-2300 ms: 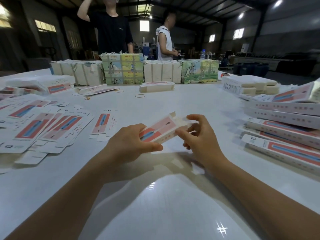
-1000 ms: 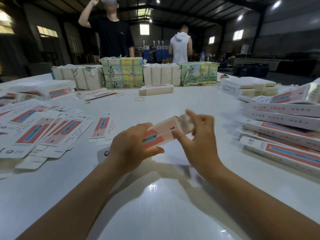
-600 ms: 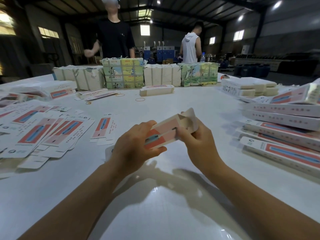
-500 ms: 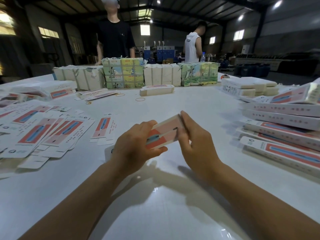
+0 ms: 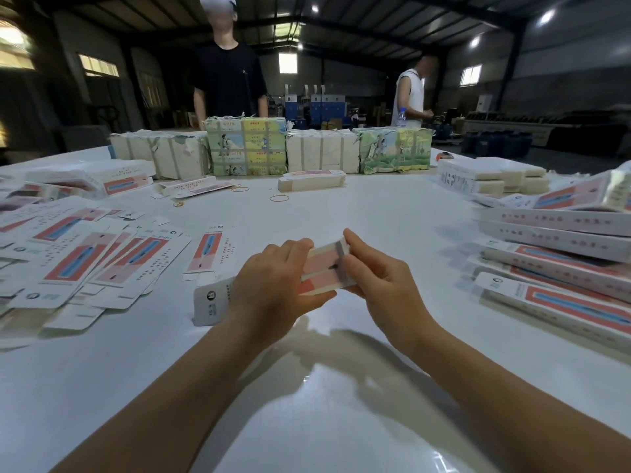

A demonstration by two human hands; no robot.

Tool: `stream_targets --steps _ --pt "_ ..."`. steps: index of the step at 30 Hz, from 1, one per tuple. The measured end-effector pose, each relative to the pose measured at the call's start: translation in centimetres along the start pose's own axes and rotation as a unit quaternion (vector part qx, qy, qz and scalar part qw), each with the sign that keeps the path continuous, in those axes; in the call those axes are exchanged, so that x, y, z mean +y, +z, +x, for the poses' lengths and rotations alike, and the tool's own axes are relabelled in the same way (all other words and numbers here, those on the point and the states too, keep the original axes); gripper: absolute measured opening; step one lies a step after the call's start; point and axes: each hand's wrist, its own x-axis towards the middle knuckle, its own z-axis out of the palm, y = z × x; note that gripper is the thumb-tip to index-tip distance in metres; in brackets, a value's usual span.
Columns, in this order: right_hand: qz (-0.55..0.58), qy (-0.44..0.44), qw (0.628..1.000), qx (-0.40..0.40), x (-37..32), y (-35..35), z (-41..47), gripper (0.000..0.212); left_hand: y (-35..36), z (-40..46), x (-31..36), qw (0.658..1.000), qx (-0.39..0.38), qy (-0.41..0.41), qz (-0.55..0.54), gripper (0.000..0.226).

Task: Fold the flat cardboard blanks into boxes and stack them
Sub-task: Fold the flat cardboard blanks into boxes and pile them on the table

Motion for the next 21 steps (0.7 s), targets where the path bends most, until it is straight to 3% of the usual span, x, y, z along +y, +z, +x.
stream_targets --steps 10,17,21 --pt "0.046 -0.011 0.999 0.023 1.1 -0.4 0.2 0.033 -0.2 -0.1 0.2 1.0 -0.007 0.003 -0.008 0.063" --pt "-0.085 -0.036 0.995 0.031 1.2 0.1 -0.6 0.042 -0.2 -0.1 0.9 1.0 -0.002 -0.006 0.011 0.063" --pt "-0.212 -0.069 0.974 0.032 1.1 0.7 -1.0 0.052 -0.3 0.1 1.3 1.0 0.005 -0.01 0.01 0.057"
